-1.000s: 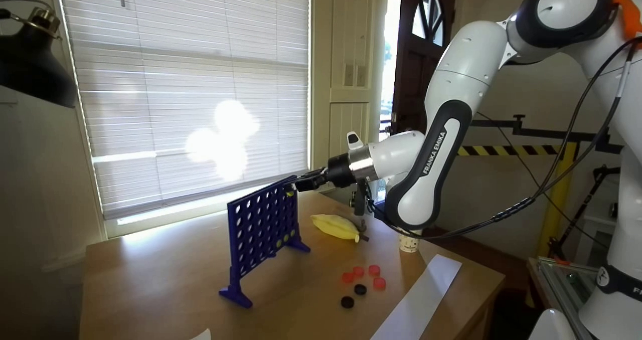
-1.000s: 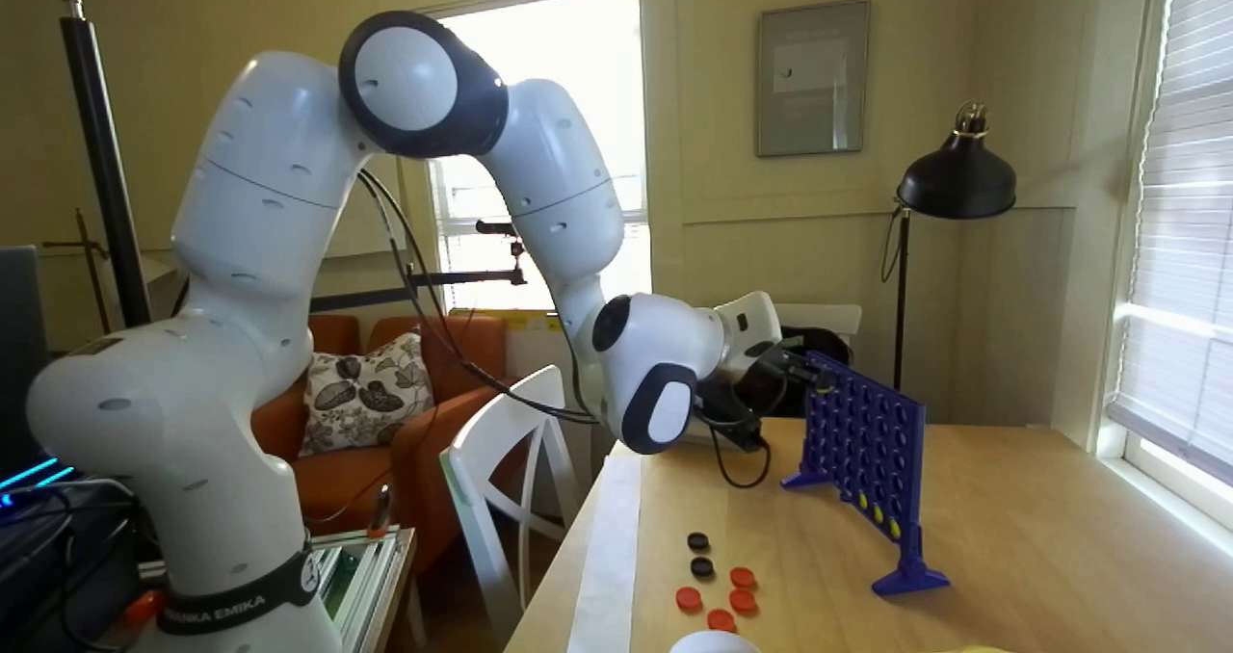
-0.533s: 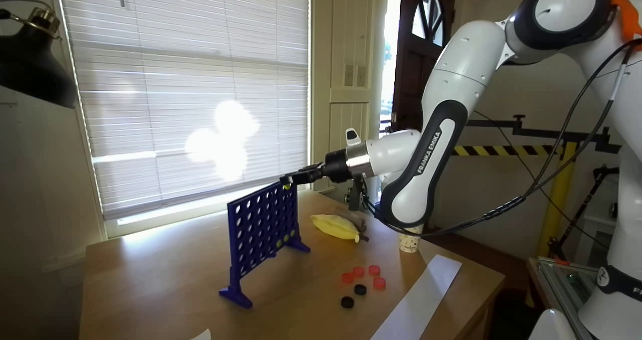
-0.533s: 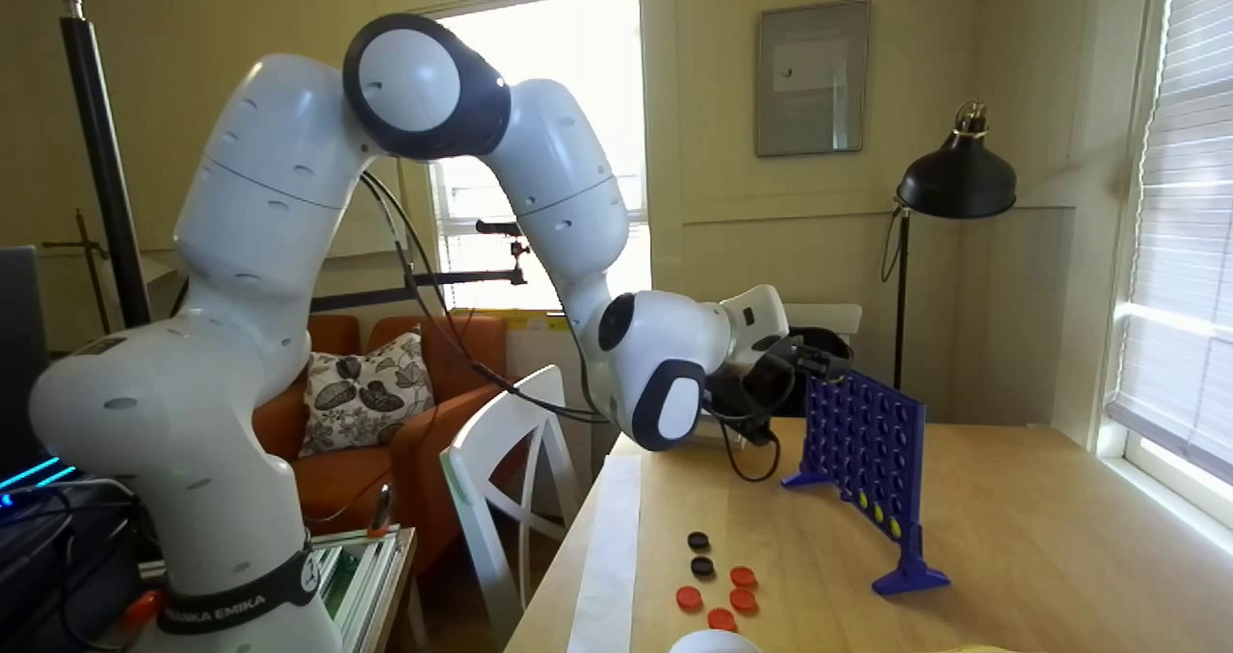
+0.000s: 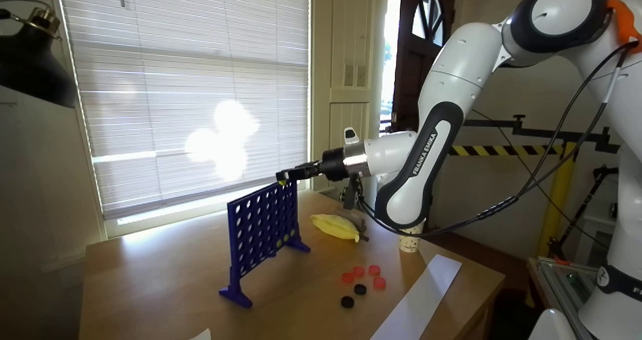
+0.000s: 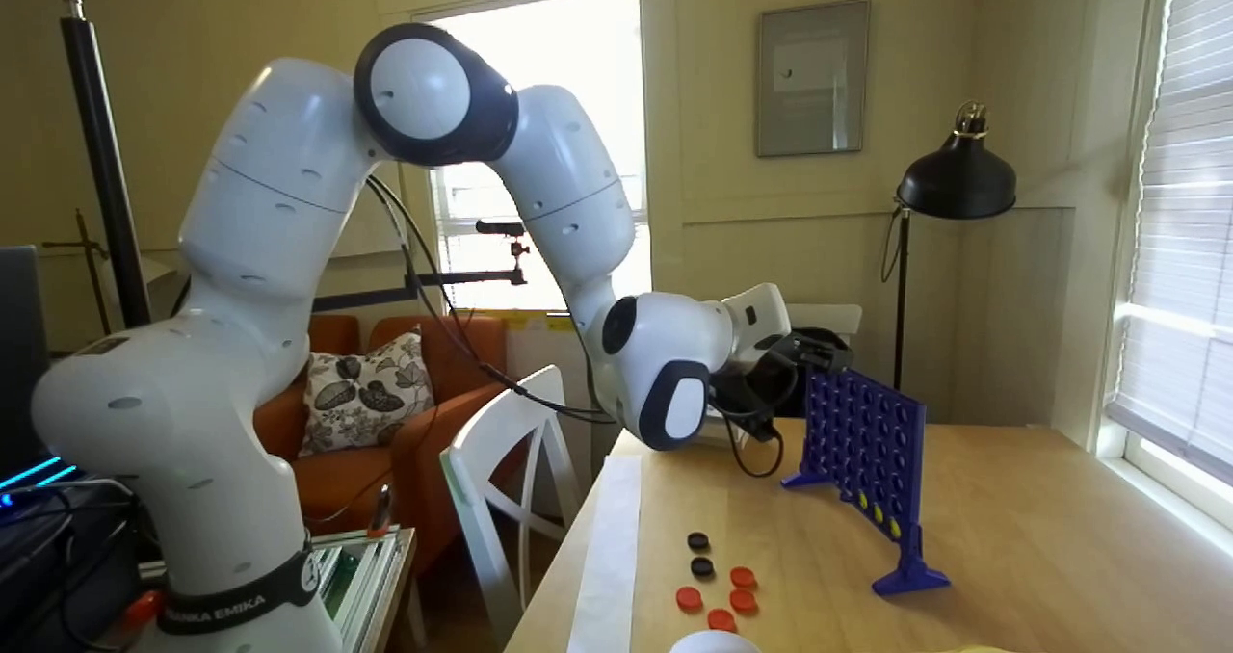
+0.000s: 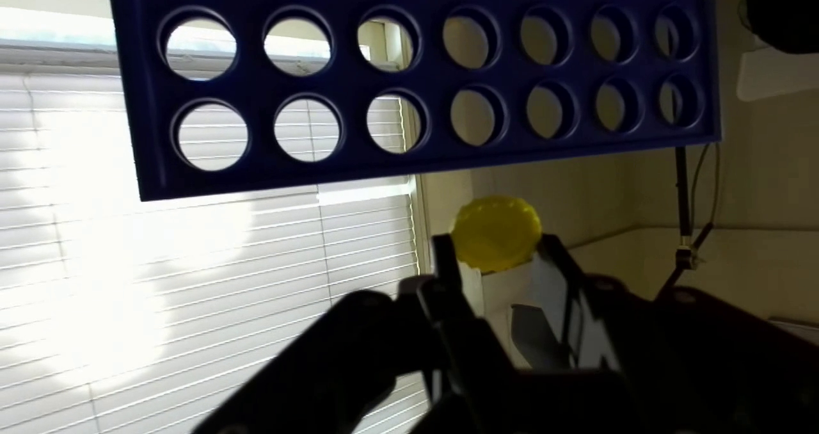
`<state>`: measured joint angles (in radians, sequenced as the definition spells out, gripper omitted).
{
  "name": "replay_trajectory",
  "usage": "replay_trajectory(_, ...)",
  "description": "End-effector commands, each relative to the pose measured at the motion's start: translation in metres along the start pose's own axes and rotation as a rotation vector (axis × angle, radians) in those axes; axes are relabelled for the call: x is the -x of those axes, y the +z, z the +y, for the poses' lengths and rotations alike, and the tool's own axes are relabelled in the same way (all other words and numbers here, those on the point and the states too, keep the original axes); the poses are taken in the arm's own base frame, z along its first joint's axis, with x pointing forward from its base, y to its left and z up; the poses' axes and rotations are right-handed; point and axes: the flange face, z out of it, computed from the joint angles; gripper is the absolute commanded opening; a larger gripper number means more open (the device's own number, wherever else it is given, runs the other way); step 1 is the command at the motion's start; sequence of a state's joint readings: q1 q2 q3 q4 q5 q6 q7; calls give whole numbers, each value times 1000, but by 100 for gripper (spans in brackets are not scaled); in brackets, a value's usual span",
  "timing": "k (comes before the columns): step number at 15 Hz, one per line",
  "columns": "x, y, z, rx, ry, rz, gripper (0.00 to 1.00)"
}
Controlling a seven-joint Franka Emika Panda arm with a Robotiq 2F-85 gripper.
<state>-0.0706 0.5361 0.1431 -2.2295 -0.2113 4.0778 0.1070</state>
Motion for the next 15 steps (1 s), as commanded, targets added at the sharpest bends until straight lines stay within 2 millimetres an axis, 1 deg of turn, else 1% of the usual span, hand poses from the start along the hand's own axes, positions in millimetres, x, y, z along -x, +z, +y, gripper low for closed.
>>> replay_trajectory(1,1,1,-1,0,3,-1,34)
replay_trajectory(5,0,1,-1,-1,6,0,34)
replay_trajectory(6,-1,-1,2,30,-1,17,9)
replay_trajectory(7,-1,-2,1,28,7,18,9)
replay_trajectory(10,-4,-4,2,95,6,66,9)
replay_trajectory(15,-5,-4,-14,198,-2,131,9)
